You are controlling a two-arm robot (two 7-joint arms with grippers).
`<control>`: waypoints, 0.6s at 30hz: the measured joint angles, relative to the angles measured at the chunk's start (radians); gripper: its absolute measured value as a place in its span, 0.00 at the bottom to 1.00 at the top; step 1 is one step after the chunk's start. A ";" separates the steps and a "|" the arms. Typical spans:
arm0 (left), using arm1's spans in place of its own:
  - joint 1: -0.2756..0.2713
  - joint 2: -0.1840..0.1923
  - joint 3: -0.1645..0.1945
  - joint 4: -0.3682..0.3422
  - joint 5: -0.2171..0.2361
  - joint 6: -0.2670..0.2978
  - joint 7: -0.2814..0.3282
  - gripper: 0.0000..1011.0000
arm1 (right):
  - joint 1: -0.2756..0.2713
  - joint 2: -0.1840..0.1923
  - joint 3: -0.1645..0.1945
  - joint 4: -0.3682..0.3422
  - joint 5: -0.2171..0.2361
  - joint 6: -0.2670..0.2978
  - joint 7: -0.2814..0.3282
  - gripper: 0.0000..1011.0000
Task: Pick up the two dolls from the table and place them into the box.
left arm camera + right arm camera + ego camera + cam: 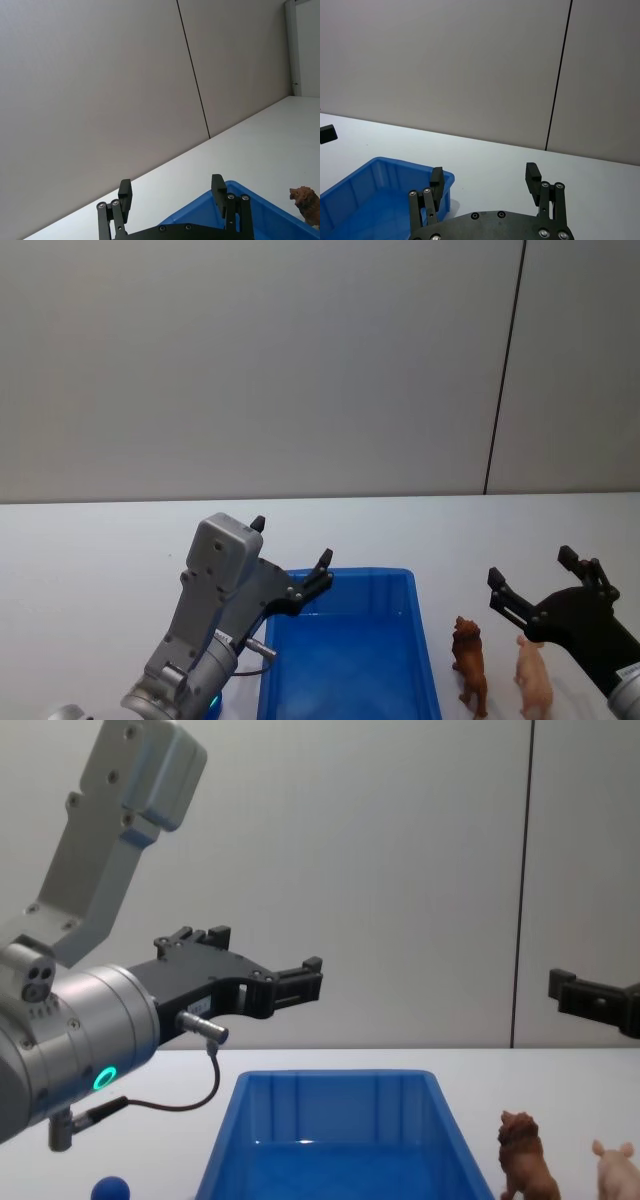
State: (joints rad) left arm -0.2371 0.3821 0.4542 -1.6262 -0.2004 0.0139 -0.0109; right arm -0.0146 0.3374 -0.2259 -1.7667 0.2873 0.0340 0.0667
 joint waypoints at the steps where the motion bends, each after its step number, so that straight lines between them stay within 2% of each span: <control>1: 0.000 0.000 0.000 0.000 0.000 0.000 0.000 0.99 | 0.000 0.000 0.000 0.000 0.000 0.000 0.000 0.99; 18: 0.000 0.000 0.000 0.000 0.000 0.000 0.000 0.99 | 0.000 0.000 0.000 0.000 0.000 0.000 0.000 0.99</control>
State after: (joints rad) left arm -0.2371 0.3821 0.4542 -1.6262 -0.2004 0.0139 -0.0109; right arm -0.0146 0.3375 -0.2258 -1.7667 0.2873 0.0340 0.0668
